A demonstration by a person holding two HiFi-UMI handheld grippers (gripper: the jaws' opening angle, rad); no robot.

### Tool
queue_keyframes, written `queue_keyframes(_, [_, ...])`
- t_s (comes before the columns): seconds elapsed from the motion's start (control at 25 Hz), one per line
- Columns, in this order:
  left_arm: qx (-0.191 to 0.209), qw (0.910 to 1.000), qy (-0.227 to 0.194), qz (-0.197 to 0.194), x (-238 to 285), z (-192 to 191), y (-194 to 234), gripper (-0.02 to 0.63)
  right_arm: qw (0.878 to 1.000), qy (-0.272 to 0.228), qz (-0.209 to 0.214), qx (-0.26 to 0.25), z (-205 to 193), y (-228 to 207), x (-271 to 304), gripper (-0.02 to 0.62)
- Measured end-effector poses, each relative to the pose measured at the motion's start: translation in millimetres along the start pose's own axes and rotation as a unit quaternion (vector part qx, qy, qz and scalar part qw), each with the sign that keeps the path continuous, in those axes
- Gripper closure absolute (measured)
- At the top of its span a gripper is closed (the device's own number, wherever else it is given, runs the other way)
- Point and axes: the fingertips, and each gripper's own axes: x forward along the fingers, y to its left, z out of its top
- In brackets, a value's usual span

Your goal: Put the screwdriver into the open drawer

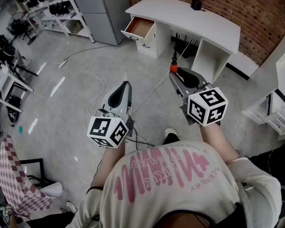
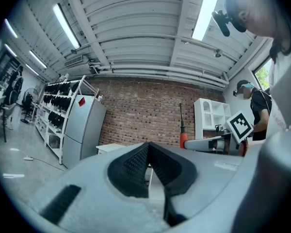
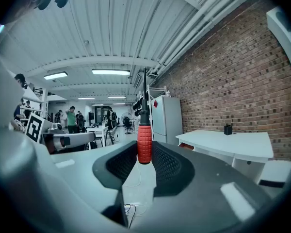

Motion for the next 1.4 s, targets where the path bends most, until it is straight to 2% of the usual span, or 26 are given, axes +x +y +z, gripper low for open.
queue_keyframes(0.36, [-0.012,0.9998,0.01,0.012,22,-23,10,0.614,1.0,0.009,0.009,0.012,-17,-25,16,0.485])
queue_keyframes(0.52, [-0.01,0.9997,0.015,0.018,64,-18,21,0.614,0.999,0.002,0.016,0.036,-2,-67,42,0.485])
queue_keyframes(0.72, [-0.021,0.9989,-0.007,0.041,127,-7,45,0.614,0.999,0.001,0.032,0.029,18,-123,87,0.485])
queue_keyframes(1.08, [-0.003,0.9962,-0.049,0.071,244,7,66,0.614,0.997,-0.018,0.069,-0.01,59,-227,152,0.485])
queue_keyframes(1.24, [-0.003,0.995,-0.056,0.083,284,-3,64,0.614,0.996,-0.017,0.085,-0.013,61,-267,167,0.485])
queue_keyframes(1.4, [-0.005,0.995,-0.037,0.092,309,-20,63,0.612,0.995,-0.006,0.099,-0.005,49,-290,175,0.485])
